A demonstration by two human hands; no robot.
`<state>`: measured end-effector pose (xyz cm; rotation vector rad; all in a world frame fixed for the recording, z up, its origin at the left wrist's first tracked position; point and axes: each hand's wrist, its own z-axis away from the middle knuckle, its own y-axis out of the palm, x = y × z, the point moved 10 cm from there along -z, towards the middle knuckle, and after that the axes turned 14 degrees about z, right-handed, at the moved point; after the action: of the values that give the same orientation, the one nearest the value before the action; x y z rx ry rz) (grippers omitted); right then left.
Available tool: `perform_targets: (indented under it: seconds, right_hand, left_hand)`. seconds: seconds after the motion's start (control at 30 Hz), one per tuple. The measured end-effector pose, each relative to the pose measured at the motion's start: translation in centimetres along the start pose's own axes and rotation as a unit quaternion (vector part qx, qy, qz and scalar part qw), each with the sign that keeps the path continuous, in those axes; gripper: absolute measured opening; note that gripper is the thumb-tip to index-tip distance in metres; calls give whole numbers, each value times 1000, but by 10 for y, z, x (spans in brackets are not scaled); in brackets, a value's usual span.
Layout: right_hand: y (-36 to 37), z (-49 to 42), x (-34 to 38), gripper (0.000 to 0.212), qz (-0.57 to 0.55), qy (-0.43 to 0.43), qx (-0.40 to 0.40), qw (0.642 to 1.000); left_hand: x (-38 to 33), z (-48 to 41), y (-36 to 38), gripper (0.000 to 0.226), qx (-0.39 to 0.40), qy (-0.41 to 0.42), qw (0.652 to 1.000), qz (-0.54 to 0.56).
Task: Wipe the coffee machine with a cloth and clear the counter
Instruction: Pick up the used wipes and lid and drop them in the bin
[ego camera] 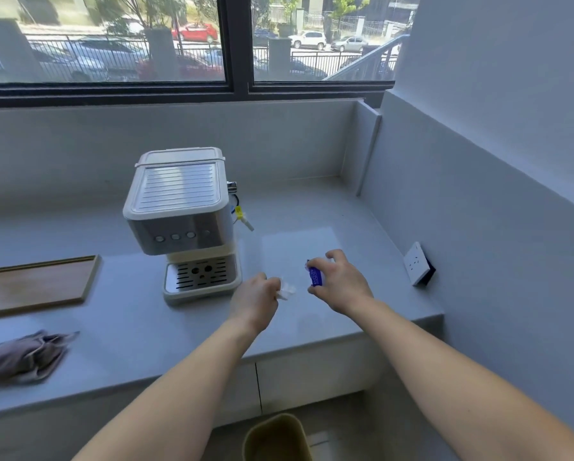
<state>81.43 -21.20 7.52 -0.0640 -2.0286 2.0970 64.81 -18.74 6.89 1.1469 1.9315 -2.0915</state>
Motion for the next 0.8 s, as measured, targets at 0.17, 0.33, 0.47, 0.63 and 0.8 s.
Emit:
perform_targets:
  seconds: [0.17, 0.33, 0.47, 0.63, 0.8]
  right_hand:
    - [-1, 23, -5, 42, -12, -21, -4, 1000]
    - [19, 52, -5, 43, -42, -66, 3, 997]
    - [52, 85, -2, 46, -52, -99, 23, 994]
    - [89, 121, 2, 48, -50, -116, 49, 991]
    - [130, 146, 0, 50, -58, -95, 70, 991]
  left_hand:
    - [-3, 27, -1, 20, -29, -30, 999, 16]
    - [-3, 67, 16, 22, -50, -63, 997, 14]
    - [2, 112, 45, 14, -36, -74, 997, 9]
    - [21, 151, 80, 13, -8, -114, 993, 12]
    - [50, 170, 113, 13, 22, -130, 991, 30]
